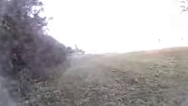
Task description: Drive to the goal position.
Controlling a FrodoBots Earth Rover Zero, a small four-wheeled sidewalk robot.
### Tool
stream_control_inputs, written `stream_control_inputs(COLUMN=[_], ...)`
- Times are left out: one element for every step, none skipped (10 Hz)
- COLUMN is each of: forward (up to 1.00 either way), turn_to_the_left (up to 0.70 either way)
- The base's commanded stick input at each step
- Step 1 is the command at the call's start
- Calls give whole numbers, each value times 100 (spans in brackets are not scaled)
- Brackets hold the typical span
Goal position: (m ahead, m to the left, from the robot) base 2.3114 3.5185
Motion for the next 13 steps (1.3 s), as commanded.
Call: stream_control_inputs(forward=[60, 60, 60, 60, 60, 60, 60, 60, 60, 60, 60, 60, 60], turn_to_the_left=[-15, -15, -15, -15, -15, -9, -5, -2, -1, 0, 0, 0, 6])
